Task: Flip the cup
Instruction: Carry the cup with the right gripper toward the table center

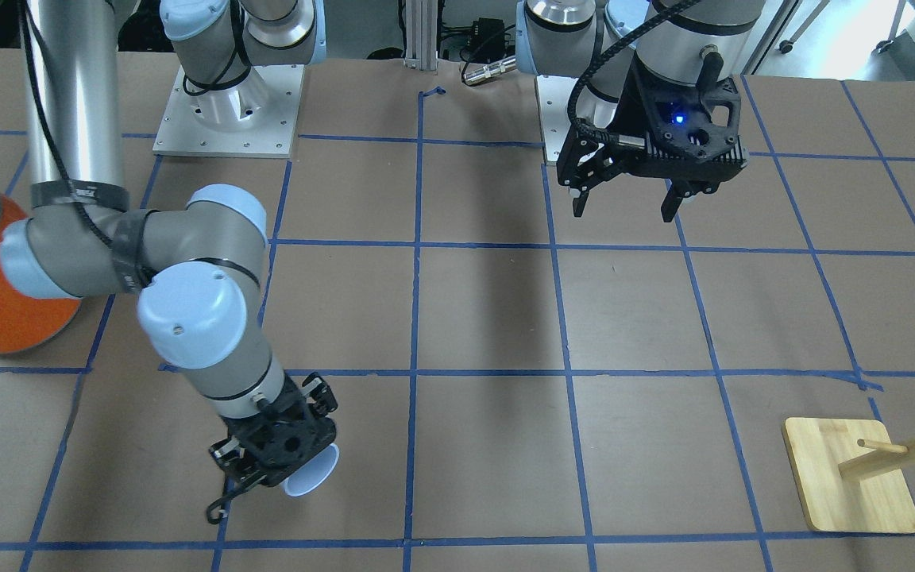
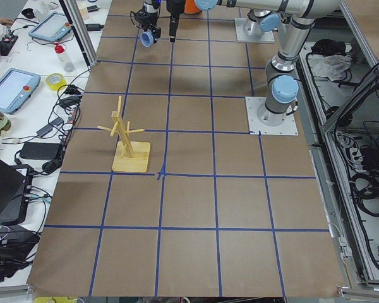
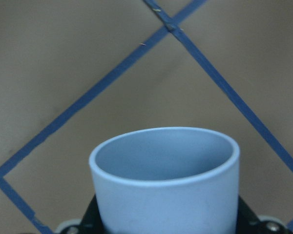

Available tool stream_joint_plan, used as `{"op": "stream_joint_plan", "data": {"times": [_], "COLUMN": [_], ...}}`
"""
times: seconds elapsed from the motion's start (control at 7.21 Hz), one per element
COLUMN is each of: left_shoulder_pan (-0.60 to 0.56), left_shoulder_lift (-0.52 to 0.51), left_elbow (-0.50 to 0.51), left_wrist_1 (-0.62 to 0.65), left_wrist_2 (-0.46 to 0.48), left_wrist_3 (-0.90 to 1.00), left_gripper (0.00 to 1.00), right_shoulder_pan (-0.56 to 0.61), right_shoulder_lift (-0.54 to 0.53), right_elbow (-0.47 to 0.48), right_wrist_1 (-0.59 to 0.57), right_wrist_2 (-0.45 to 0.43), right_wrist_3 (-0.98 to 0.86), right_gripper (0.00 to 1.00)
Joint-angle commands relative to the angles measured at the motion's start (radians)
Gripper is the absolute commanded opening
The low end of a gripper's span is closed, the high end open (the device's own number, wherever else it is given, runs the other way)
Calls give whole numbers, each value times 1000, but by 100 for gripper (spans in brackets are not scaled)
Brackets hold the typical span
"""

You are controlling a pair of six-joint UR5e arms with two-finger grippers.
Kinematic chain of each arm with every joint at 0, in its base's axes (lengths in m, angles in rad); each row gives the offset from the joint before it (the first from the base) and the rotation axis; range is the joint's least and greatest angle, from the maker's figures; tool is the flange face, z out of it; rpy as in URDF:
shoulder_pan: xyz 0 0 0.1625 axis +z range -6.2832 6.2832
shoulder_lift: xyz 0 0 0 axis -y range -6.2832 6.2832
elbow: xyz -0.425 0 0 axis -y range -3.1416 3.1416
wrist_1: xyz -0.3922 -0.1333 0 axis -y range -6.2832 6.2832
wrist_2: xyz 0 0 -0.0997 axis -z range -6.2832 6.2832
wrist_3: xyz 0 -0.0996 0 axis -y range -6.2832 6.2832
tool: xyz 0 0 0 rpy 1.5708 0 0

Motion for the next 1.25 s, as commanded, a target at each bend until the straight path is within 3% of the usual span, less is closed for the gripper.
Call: {"op": "stream_joint_plan", "data": {"times": [0.0,0.14,0.42,1.11], "left_shoulder_pan": [0,0,0,0], "left_shoulder_lift": [0,0,0,-1], "left_elbow": [0,0,0,0], "left_wrist_1": [0,0,0,0], "left_wrist_2": [0,0,0,0], "left_wrist_3": [0,0,0,0], "left_gripper": [100,100,100,100], "right_shoulder_pan": [134,200,225,220], "right_shoulder_lift": [15,37,49,69], "right_elbow": [1,4,5,21], "right_wrist_1": [-3,-10,-64,-67], "right_wrist_2": [-121,-135,-116,-61], "right_wrist_3": [-332,-384,-549,-467], "right_gripper": [44,43,38,40]}}
